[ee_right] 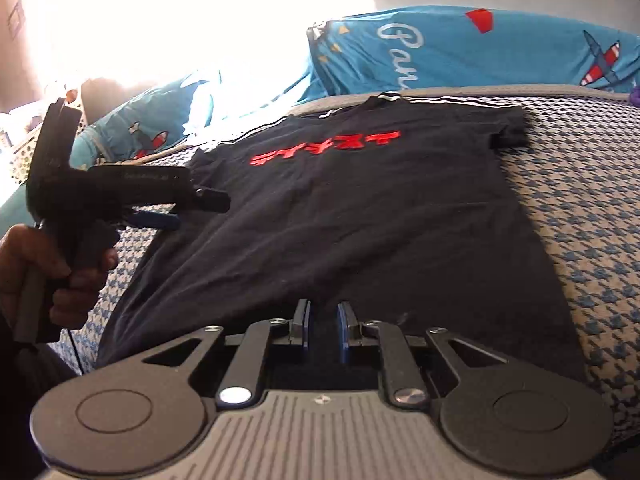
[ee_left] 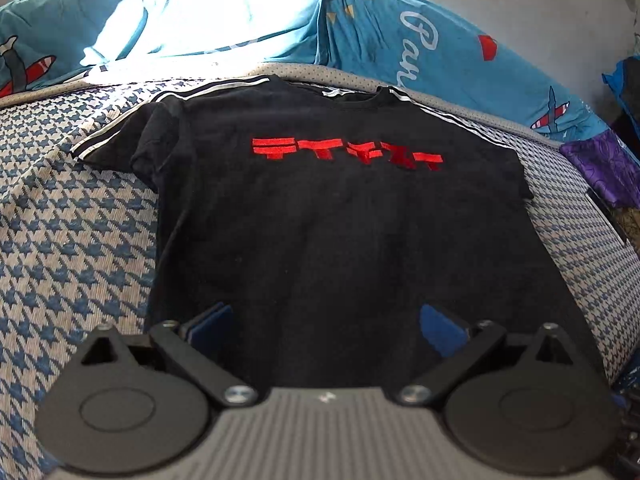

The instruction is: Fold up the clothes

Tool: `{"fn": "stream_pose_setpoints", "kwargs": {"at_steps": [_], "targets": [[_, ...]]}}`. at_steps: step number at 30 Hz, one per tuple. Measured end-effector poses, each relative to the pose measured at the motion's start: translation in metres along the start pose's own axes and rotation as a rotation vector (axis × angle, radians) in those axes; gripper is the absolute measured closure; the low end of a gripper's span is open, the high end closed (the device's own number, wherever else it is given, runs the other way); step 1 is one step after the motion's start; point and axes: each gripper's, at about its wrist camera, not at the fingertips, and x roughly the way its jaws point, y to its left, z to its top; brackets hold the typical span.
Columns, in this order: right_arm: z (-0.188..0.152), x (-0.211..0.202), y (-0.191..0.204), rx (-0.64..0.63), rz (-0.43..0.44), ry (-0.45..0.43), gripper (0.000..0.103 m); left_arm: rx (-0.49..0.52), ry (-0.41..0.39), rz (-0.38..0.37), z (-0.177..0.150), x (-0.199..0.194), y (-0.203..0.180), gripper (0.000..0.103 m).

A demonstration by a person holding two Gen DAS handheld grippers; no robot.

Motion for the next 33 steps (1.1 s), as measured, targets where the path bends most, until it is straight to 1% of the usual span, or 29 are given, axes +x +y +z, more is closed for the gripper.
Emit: {"fn": "stream_pose_setpoints", "kwargs": {"at_steps": [3, 6, 8, 10, 13, 15, 16, 17, 18, 20, 22, 24, 25, 26, 27, 29, 30, 31, 33], "targets": [[0.003, -0.008, -0.022, 0.058, -0.097, -0.028, 0.088, 0.007, 0.039, 0.027, -0.005, 0.013, 0.003, 0.003], [0.006, -0.017, -0.048, 0.137, -0.188, -0.056, 0.087, 0.074, 0.024, 0.114, -0.008, 0.015, 0.000, 0.003], [0.005, -0.023, -0.064, 0.179, -0.247, -0.075, 0.080, 0.059, 0.017, 0.143, -0.008, 0.015, 0.007, 0.003], [0.002, -0.029, -0.080, 0.217, -0.291, -0.091, 0.077, 0.043, 0.011, 0.173, -0.008, 0.015, 0.014, 0.003], [-0.005, -0.031, -0.097, 0.261, -0.333, -0.079, 0.075, 0.046, 0.004, 0.218, -0.008, 0.015, 0.016, 0.003], [-0.010, -0.030, -0.105, 0.294, -0.349, -0.064, 0.072, 0.044, -0.001, 0.246, -0.008, 0.016, 0.015, 0.004], [-0.012, -0.029, -0.109, 0.318, -0.341, -0.053, 0.068, 0.034, -0.004, 0.255, -0.007, 0.016, 0.016, 0.004], [-0.015, -0.028, -0.113, 0.351, -0.321, -0.037, 0.066, 0.024, -0.006, 0.265, -0.007, 0.016, 0.016, 0.004], [-0.017, -0.027, -0.117, 0.385, -0.304, -0.025, 0.066, 0.016, -0.008, 0.273, -0.006, 0.017, 0.016, 0.004], [-0.022, -0.028, -0.120, 0.420, -0.292, -0.032, 0.065, 0.007, -0.009, 0.287, -0.005, 0.019, 0.016, 0.004], [-0.024, -0.026, -0.118, 0.415, -0.293, -0.030, 0.063, -0.002, -0.011, 0.295, -0.004, 0.020, 0.016, 0.004], [-0.024, -0.024, -0.112, 0.381, -0.291, -0.026, 0.062, -0.011, -0.015, 0.300, -0.003, 0.020, 0.017, 0.004], [-0.025, -0.022, -0.109, 0.362, -0.280, -0.024, 0.070, -0.015, -0.016, 0.302, -0.002, 0.021, 0.018, 0.004], [-0.025, -0.021, -0.105, 0.345, -0.272, -0.024, 0.088, -0.015, -0.018, 0.308, -0.001, 0.021, 0.018, 0.004], [-0.026, -0.019, -0.103, 0.338, -0.271, -0.026, 0.096, -0.016, -0.019, 0.313, 0.000, 0.022, 0.018, 0.005], [-0.026, -0.021, -0.102, 0.336, -0.280, -0.042, 0.099, -0.020, -0.024, 0.333, 0.003, 0.023, 0.020, 0.005], [-0.026, -0.024, -0.103, 0.341, -0.290, -0.056, 0.099, -0.032, -0.029, 0.374, 0.004, 0.024, 0.023, 0.004], [-0.025, -0.027, -0.103, 0.346, -0.299, -0.070, 0.099, -0.056, -0.033, 0.405, 0.006, 0.025, 0.028, 0.002], [-0.024, -0.034, -0.104, 0.355, -0.318, -0.097, 0.100, -0.186, -0.037, 0.386, 0.009, 0.021, 0.049, 0.002]]}}
